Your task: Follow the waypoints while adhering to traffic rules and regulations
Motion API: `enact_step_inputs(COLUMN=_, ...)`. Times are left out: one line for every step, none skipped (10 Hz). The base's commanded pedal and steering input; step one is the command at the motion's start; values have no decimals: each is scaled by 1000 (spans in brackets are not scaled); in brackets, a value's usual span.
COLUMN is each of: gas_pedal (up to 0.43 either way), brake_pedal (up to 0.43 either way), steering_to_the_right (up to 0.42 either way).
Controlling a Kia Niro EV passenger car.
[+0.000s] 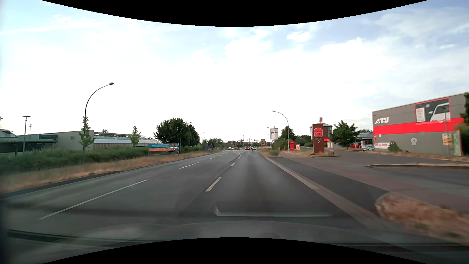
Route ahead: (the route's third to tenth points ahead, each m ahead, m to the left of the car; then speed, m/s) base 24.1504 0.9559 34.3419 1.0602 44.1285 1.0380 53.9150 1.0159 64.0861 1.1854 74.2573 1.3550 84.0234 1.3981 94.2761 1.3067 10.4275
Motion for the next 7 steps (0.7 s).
enact_step_inputs(gas_pedal=47, brake_pedal=0, steering_to_the_right=-3)
enact_step_inputs(gas_pedal=39, brake_pedal=0, steering_to_the_right=-3)
enact_step_inputs(gas_pedal=20, brake_pedal=0, steering_to_the_right=-3)
enact_step_inputs(gas_pedal=20, brake_pedal=0, steering_to_the_right=-3)
enact_step_inputs(gas_pedal=8, brake_pedal=0, steering_to_the_right=0)
enact_step_inputs(gas_pedal=0, brake_pedal=0, steering_to_the_right=2)
enact_step_inputs(gas_pedal=0, brake_pedal=0, steering_to_the_right=2)
